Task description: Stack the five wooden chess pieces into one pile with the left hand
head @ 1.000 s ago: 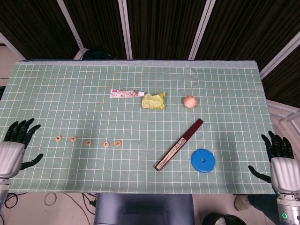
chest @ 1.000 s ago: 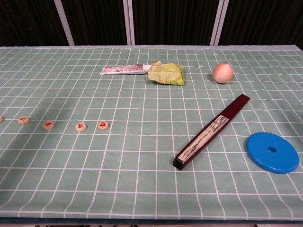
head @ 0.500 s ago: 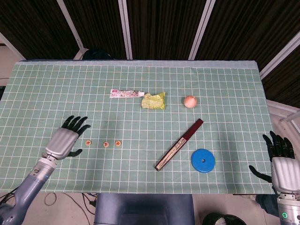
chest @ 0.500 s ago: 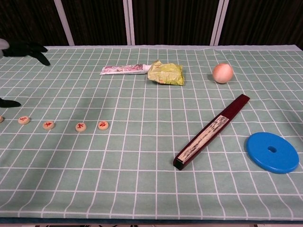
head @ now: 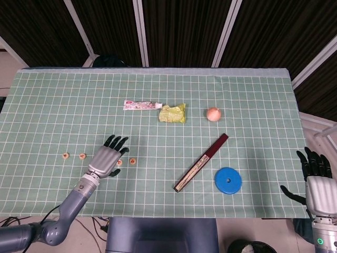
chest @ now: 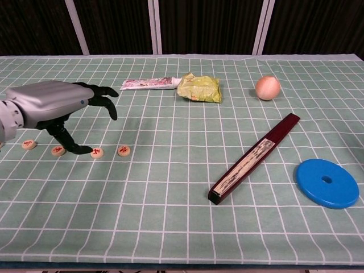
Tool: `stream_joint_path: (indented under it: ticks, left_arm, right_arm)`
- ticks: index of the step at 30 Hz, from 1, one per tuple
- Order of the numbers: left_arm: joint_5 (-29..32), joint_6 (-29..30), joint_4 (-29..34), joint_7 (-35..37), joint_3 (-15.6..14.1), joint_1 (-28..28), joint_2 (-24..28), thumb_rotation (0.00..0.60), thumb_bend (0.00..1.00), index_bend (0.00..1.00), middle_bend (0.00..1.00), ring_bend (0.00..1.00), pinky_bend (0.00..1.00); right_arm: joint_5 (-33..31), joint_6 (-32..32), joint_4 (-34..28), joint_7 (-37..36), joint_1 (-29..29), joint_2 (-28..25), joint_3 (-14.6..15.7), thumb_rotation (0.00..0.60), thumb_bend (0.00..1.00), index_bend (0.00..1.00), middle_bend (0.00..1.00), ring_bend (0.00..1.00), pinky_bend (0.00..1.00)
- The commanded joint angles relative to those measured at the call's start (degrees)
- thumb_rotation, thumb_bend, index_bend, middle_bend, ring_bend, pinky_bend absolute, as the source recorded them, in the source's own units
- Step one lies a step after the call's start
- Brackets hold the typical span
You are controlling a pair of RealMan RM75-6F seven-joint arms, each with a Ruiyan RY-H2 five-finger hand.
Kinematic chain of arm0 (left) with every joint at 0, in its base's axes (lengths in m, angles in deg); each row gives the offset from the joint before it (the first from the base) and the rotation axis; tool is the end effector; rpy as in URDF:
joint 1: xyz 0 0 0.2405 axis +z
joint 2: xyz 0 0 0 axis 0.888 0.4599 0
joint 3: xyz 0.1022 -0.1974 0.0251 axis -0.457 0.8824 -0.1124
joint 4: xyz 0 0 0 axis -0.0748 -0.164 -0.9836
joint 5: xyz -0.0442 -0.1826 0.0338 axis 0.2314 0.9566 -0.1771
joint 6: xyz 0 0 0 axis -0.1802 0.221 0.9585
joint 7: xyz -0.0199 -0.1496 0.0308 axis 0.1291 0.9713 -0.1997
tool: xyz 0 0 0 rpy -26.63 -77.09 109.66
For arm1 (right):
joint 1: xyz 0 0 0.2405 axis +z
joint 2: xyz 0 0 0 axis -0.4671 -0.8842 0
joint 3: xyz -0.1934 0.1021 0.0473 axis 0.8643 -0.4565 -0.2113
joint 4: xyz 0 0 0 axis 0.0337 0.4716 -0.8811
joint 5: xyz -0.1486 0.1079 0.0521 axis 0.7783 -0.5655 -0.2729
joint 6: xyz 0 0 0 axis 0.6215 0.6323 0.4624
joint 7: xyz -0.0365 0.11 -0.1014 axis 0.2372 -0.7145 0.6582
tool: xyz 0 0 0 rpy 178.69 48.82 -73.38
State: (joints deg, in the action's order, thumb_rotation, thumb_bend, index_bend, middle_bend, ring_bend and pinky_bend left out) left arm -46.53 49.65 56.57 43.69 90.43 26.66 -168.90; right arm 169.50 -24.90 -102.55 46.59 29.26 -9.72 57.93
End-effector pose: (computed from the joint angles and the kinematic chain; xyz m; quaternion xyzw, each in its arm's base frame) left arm -0.1280 0.2818 -0.0016 -0.7915 -0.3261 -0.2930 0.4258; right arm -0.2688 -0.1803 0.1661 0.5483 -0.3560 0.3992 0.6428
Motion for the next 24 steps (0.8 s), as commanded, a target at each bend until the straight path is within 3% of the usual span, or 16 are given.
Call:
stream_joint_path:
  ticks: [1,7,24]
  left_arm:
    - [2.5,0.3,-1.9,-1.8,0.2,-1.6,-2.2,0.600,0.24,0.31,0.00,0.00,0.00]
    - [6.8,-0.6,-4.9,-4.6,0.6,-4.7,-5.3,0.600,0.26,0.35,0.00,0.00,0.00]
    - [12.0,-0.5,-11.8,-6.7,-1.4,-8.2,-11.1,0.600,0.28,0.40,0.00,0.00,0.00]
  right_arm:
    - [0.0,0.1,0.0,0.0,0.0,-0.1,0.0,0.600,0.23,0.08,0.01,0.00,0.00]
    - [0.0,0.0,-0.1,-0.1,0.0,-0.1,0.0,0.600,0.23,0.08,0.01,0.00,0.00]
    - [-0.3,0.1,-0.3,-0.3,-0.1,-0.3,-0.1,0.600,0.23,0.08,0.01,0.00,0.00]
